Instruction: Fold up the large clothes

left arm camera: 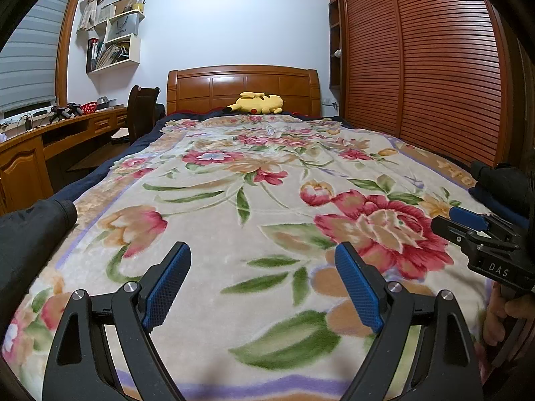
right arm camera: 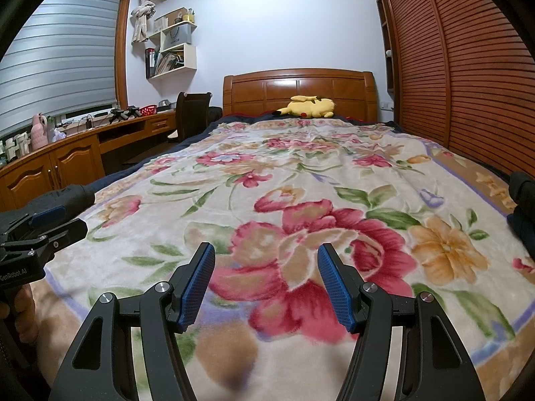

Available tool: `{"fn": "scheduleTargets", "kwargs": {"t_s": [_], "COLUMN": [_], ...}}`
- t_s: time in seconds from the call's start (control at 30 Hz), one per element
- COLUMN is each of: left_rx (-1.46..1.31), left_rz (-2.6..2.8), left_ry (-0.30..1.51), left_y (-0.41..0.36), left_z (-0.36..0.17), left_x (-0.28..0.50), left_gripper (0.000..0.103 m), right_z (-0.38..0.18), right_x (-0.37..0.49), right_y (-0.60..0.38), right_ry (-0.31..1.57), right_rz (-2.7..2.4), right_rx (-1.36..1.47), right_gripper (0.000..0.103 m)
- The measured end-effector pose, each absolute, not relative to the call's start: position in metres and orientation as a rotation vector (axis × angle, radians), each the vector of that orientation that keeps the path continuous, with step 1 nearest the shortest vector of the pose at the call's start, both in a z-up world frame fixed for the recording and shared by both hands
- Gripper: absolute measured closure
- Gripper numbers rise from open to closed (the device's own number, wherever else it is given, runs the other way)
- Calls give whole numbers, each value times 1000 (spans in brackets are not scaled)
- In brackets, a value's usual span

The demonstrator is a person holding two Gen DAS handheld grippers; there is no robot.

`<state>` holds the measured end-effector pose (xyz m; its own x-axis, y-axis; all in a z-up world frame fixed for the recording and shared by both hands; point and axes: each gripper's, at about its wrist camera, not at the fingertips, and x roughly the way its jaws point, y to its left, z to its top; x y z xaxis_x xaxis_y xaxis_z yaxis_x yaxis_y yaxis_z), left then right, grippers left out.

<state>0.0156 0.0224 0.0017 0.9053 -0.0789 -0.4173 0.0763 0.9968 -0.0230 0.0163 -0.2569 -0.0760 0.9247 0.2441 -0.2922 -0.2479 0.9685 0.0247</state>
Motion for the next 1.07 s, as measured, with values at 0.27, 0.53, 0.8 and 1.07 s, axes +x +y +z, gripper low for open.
{"fn": "scheduleTargets", "kwargs": {"t_s": [0.27, 0.53, 0.8, 1.07], "left_rx": [-7, -5, -6, -7], "left_rz": [-80, -80, -80, -80], "left_ry": [430, 430, 430, 430], "left_y": [23, 23, 23, 23], "left_z": [2, 2, 1, 2], "left_x": [15, 15, 15, 15], "left_gripper": [15, 15, 15, 15], "right_z": [-76, -76, -76, -76], "right_x": [16, 16, 16, 16], "right_y": [-257, -256, -256, -255], "right_ry": [298, 297, 297, 296], "right_rz": [252, 253, 253, 252], "right_rx": [-13, -10, -10, -9], "right_gripper": [37, 37, 37, 37]}}
